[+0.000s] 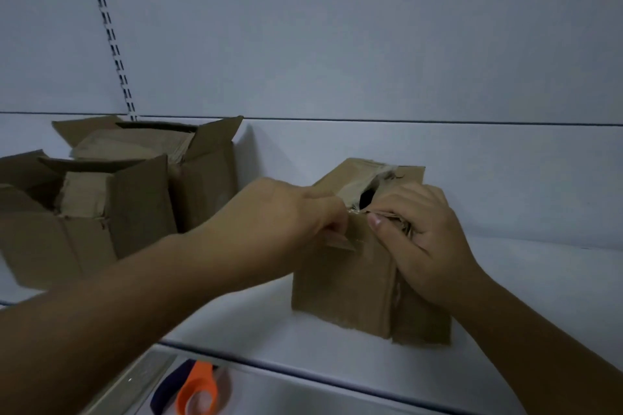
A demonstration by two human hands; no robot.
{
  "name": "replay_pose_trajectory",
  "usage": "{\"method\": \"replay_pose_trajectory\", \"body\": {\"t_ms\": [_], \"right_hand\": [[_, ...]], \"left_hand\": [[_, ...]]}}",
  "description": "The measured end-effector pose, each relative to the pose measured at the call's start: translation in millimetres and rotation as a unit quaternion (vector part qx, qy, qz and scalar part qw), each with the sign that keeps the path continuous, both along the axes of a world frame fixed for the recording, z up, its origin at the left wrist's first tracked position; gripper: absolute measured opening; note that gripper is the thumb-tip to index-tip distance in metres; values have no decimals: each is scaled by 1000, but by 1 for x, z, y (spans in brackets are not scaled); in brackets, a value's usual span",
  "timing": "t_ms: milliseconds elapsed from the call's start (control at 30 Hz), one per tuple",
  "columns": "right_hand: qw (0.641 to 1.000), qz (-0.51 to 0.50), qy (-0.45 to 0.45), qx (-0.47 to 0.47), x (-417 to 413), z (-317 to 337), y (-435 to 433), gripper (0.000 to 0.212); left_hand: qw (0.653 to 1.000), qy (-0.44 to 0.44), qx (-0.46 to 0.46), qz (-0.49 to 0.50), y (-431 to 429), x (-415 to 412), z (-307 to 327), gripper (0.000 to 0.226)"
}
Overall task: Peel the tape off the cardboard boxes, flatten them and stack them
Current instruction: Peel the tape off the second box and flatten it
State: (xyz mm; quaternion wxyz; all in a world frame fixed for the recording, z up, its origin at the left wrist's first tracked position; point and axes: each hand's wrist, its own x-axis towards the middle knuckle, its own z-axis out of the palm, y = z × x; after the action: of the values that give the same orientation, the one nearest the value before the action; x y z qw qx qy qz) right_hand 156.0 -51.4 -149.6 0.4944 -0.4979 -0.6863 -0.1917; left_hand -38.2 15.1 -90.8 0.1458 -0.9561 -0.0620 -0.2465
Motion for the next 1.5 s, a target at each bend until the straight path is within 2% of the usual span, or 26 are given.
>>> {"method": "replay_pose_trajectory", "body": {"t_ms": [133,267,433,533,633,933,1000,1067,1100,1167,1233,1267,1333,1400,1433,1467,1500], "right_hand": [[1000,8,-6,-1,2,2,0,13],[999,3,-34,-5,1,5,-1,8],[999,3,-42,-20,-1,7,-1,4],[998,-2,-53,-32,-2,7,-1,4],[997,-6,-62,-46,-3,7,-3,4],[994,-18,-68,-81,-4,13,0,9],[993,-22,-70,-88,-3,13,1,13],[993,-25,-68,-91,-3,16,2,16],[993,-27,-70,-92,-2,17,2,15],[992,-27,-71,-105,-2,18,2,9],[987,-17,-73,-139,0,20,-1,7],[984,-12,-74,-163,1,23,-3,11],[973,-5,-58,-225,0,31,-12,26],[957,3,-30,-288,-1,43,-24,32],[950,4,-34,-309,1,51,-30,29],[943,-5,-47,-329,3,59,-37,26],[934,-24,-64,-349,9,67,-44,27]], "left_hand": [[996,80,16,-23,2,3,23,12],[995,92,33,-20,-2,4,40,14],[993,105,-38,30,-5,6,62,8],[983,152,-74,74,-4,13,70,11],[975,189,-92,70,-5,18,76,10],[940,312,-62,125,-4,47,90,14],[957,263,-86,83,-13,42,108,7],[981,118,-152,-3,-18,31,138,8],[984,56,-168,-36,-16,28,151,7],[978,-9,-200,-64,-7,28,166,7],[935,-19,-342,-93,8,33,159,8],[892,-28,-437,-115,15,36,151,10],[770,-52,-615,-160,26,40,131,15],[661,-67,-718,-208,34,44,117,16],[629,-76,-742,-218,37,46,110,18],[618,-89,-752,-212,38,47,104,20],[622,-105,-751,-193,41,49,100,22]]}}
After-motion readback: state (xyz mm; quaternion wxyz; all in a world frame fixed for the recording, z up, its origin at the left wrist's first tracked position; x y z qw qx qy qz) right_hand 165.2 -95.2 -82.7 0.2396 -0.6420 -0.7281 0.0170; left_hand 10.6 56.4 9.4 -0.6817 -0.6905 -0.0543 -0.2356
